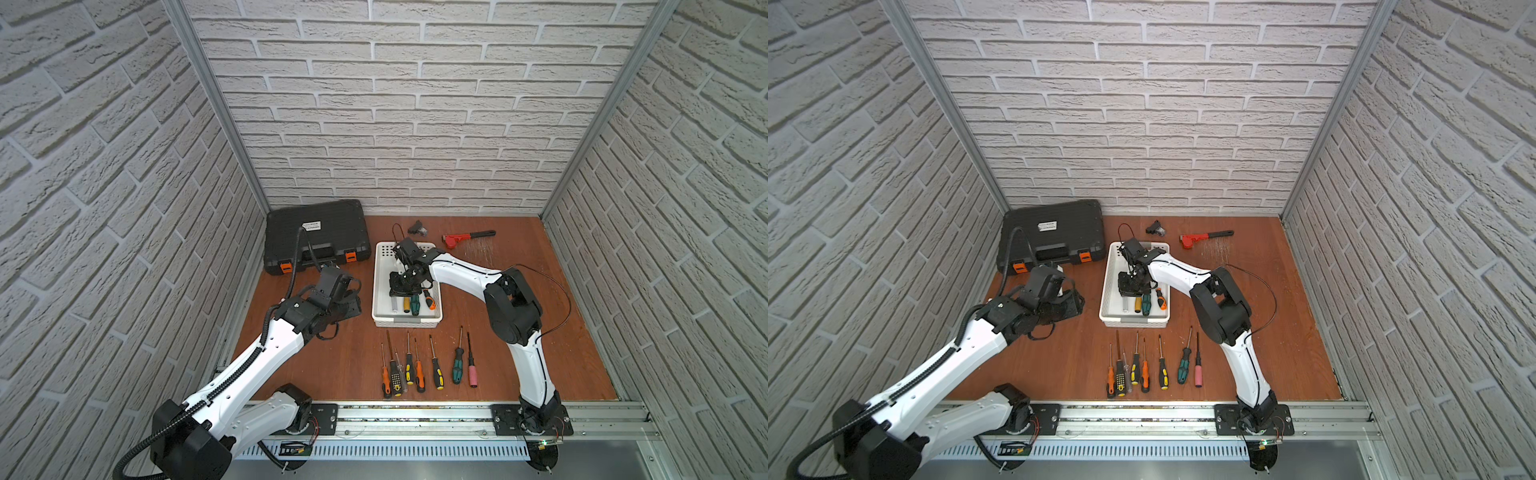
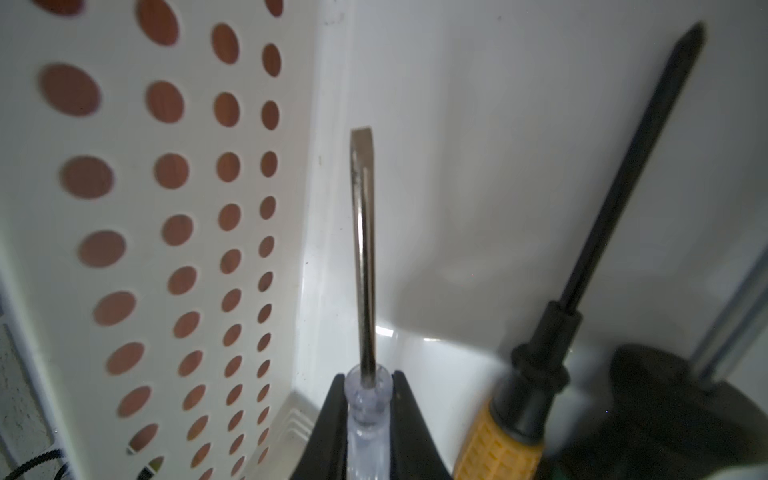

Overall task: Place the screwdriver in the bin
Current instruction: 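Lift the clear-handled screwdriver with the right gripper and carry it over the basket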

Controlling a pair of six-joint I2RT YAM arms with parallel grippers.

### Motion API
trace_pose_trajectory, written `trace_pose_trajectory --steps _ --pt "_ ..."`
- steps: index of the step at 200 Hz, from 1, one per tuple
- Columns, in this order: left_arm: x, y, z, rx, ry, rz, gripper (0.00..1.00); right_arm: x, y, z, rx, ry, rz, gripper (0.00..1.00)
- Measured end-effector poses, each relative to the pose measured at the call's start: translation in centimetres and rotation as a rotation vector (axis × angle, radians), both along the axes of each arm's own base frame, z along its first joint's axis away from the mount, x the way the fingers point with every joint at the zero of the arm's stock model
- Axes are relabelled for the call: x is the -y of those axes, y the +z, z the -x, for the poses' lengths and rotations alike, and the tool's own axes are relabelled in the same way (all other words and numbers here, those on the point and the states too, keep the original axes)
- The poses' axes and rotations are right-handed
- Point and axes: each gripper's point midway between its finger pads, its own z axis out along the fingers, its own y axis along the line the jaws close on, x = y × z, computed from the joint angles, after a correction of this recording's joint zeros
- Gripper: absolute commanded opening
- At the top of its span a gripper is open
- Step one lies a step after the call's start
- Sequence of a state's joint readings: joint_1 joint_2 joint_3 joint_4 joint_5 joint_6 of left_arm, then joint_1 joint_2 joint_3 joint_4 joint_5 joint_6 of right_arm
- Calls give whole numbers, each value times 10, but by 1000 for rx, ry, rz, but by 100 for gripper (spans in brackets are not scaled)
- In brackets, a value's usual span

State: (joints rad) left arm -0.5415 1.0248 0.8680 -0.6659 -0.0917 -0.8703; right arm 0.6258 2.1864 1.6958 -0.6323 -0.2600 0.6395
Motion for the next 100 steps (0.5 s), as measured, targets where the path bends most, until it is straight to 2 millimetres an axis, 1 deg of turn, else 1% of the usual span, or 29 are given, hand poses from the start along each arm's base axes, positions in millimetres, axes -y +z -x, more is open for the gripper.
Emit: trace_pose_trajectory --steps 26,34,47,72,100 --pt "-2 -1 2 -1 7 4 52 1 -2 -1 3 -5 9 8" --pt "-2 -2 2 -1 8 3 52 2 -2 -2 6 -6 11 10" --pt "-2 -1 2 -1 8 4 57 3 -2 -3 12 -9 18 12" --pt "-2 -2 2 -6 10 9 58 5 -4 -5 20 -15 30 24" --pt "-2 -4 4 -21 7 6 57 5 -9 -5 16 -16 37 27"
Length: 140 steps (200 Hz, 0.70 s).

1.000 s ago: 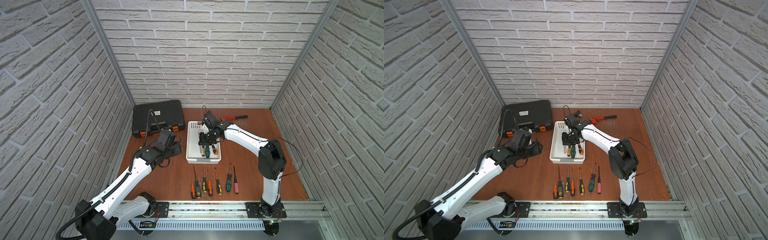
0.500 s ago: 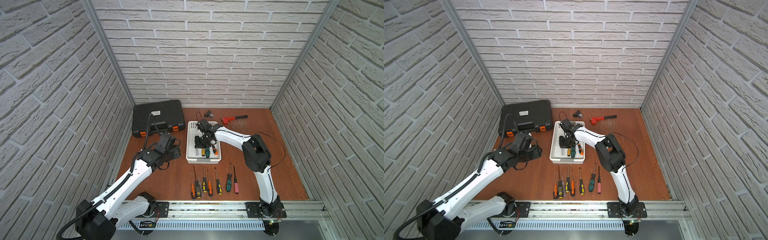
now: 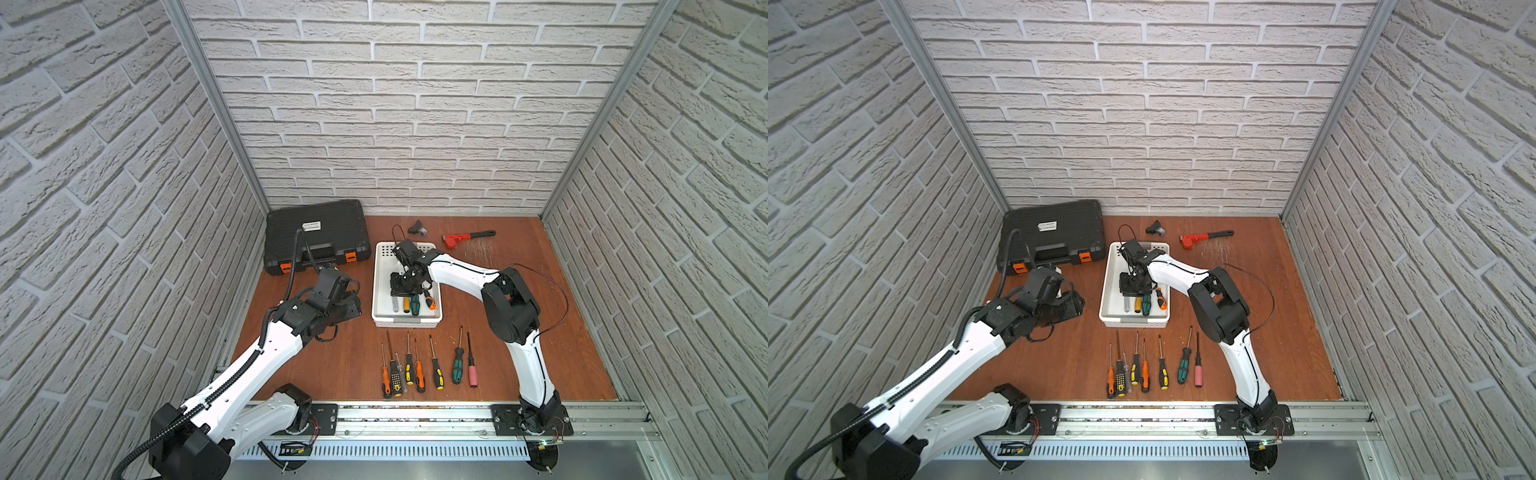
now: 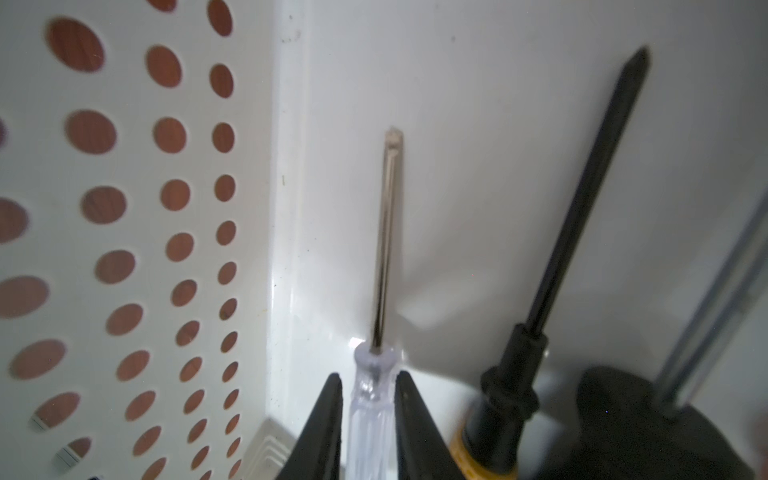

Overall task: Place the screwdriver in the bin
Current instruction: 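Lift the clear-handled screwdriver with the right gripper and carry it over the basket, then release the clear screwdriver into the basket while the left gripper reaches the orange screwdriver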

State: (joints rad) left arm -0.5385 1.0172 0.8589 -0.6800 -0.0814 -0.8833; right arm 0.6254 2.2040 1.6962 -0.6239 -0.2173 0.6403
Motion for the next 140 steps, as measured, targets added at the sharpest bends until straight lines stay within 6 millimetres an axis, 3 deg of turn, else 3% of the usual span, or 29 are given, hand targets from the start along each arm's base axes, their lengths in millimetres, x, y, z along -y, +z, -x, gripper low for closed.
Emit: trace_pose_trajectory --steps 39,66,84,108,123,140 --pt "2 -8 16 -72 -35 1 56 0 3 -4 15 3 8 30" --pt "15 -16 39 -125 -109 7 54 1 21 -6 55 17 3 30" --pt "30 -29 63 -172 -187 2 53 1 53 -6 121 31 -14 30" --pt "47 -56 101 -252 -283 -21 52 -2 119 3 250 65 -70 30" --pt "53 -71 125 -299 -331 -42 52 -3 157 17 324 91 -113 30" --pt "59 -78 145 -322 -365 -58 53 4 181 35 372 108 -140 30"
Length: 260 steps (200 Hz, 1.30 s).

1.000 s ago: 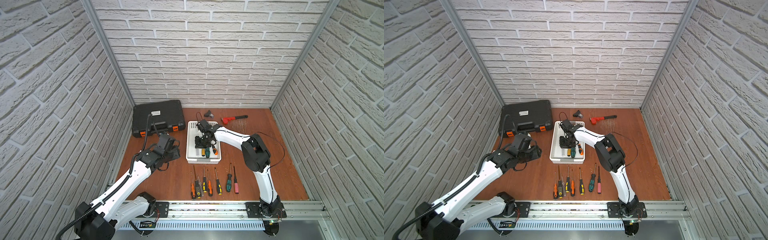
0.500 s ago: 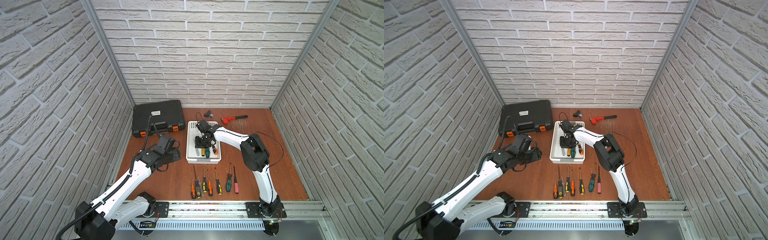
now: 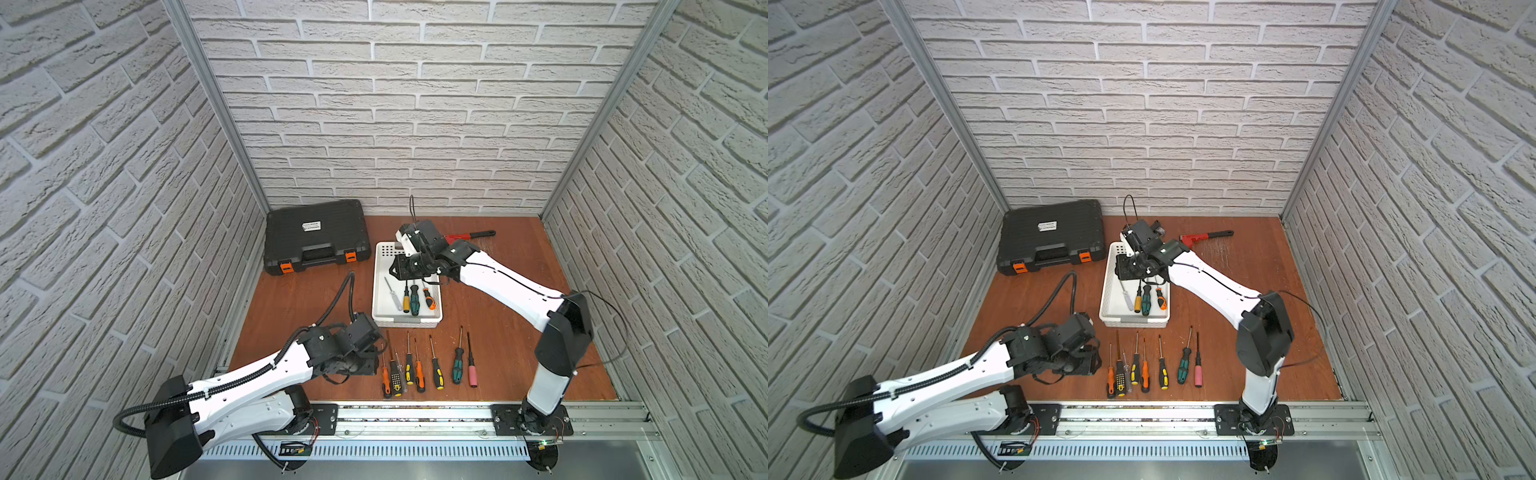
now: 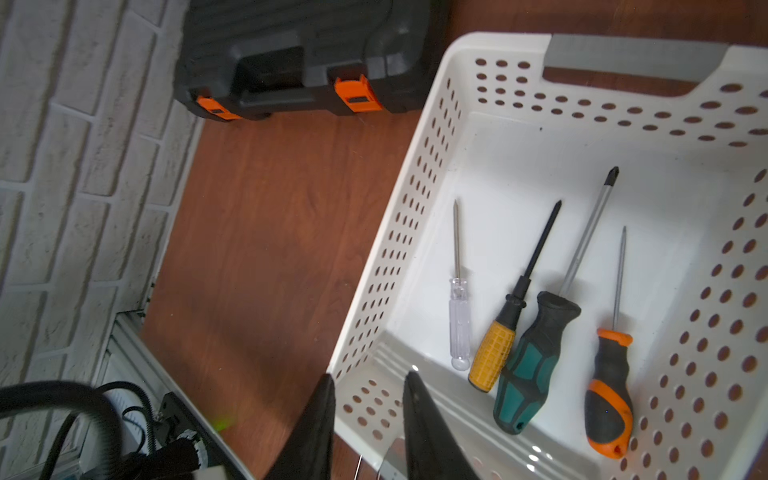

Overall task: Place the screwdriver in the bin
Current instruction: 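Release the clear screwdriver into the basket while the left gripper reaches the orange screwdriver, then grasp the orange-handled screwdriver with the left gripper while the right arm lifts away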

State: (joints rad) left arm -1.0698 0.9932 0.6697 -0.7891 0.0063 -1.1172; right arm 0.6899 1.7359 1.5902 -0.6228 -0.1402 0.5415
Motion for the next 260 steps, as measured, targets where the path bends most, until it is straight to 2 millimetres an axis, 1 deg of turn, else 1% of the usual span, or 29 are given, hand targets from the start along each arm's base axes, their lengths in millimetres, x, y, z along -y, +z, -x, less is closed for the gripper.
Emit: trace_pose_trajectory --steps 9,23,38,59,83,127,158,196,260 --pt "5 0 5 -1 -9 5 53 5 4 10 7 5 -1 31" --pt "12 -1 8 -1 -8 13 53 16 1 23 2 5 11 31" --pt "20 -6 10 -8 -3 11 54 27 -7 32 -9 -3 31 31" --pt "28 -19 11 -30 0 -16 53 39 -19 41 -28 -15 64 31" --pt "30 -31 11 -52 14 -49 53 42 -24 43 -36 -16 80 31" --pt "36 -32 10 -56 50 -20 53 45 -31 47 -50 -16 90 31" --pt "34 -39 11 -70 69 -38 51 46 -34 48 -55 -15 94 30" --pt "28 -47 14 -84 87 -59 51 47 -39 50 -65 -14 100 30" --pt "28 -63 16 -110 86 -110 51 48 -40 51 -70 -13 102 30"
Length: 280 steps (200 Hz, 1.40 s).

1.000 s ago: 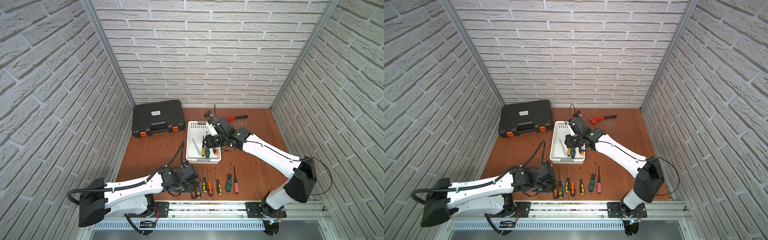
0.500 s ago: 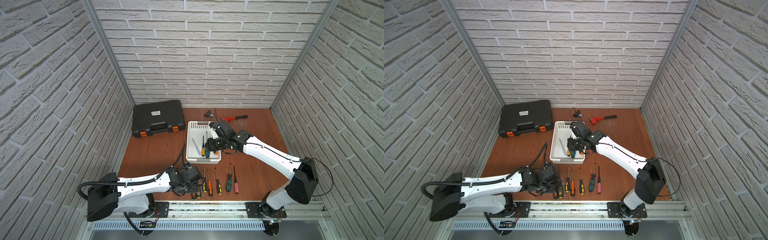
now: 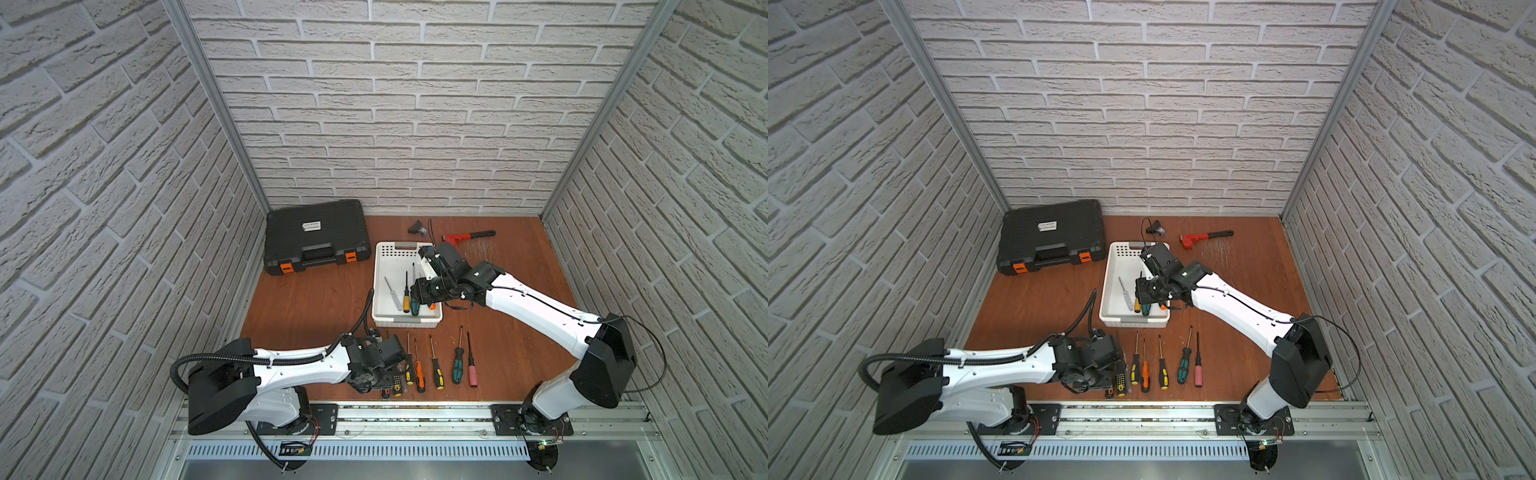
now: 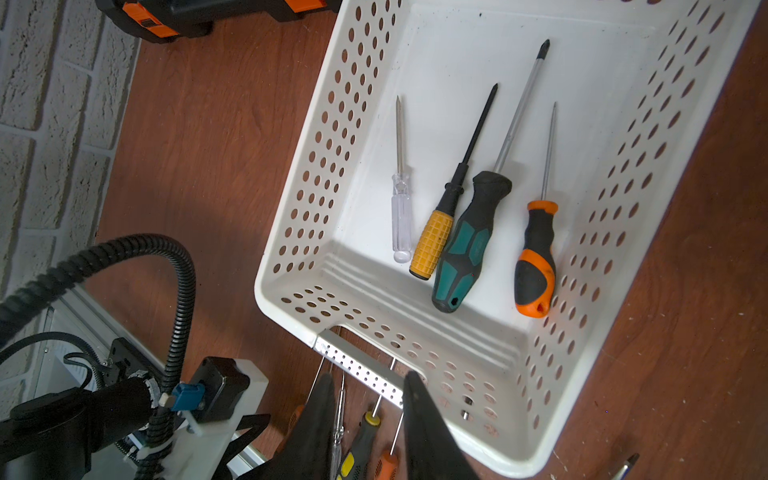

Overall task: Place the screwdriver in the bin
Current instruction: 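Grasp the orange-handled screwdriver with the left gripper while the right arm lifts away, then carry the orange screwdriver into the basket with the left gripper while the right gripper lowers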

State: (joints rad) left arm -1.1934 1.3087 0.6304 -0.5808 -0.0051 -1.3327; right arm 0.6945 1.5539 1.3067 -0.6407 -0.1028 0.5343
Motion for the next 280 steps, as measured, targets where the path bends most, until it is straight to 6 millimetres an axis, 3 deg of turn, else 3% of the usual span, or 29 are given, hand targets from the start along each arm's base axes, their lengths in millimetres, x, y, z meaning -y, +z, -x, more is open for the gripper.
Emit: trace_pose_trajectory --steps 41,94,113,141,179,204,231,255,280 --pt "-3 -4 -1 -11 8 -32 47 -3 -4 3 -16 6 -16 30" --pt "-7 -5 -3 -12 5 -55 16 -5 -11 8 -49 7 -42 29" --pt "-14 -3 -3 -7 10 -77 14 -6 -10 9 -47 8 -46 29" --pt "-36 15 -2 9 50 -98 13 -5 -6 9 -38 9 -53 29" --pt "-71 57 -6 71 165 -89 10 -7 8 5 -11 14 -57 29" --pt "-89 93 -37 144 269 -51 11 -10 26 -1 27 24 -70 29" --pt "-90 140 -86 221 306 7 12 -10 39 -4 58 34 -63 29" --pt "-69 177 -134 289 220 10 12 4 31 4 41 30 -14 29" --pt "-33 190 -178 323 125 25 12 32 20 27 14 5 35 29"
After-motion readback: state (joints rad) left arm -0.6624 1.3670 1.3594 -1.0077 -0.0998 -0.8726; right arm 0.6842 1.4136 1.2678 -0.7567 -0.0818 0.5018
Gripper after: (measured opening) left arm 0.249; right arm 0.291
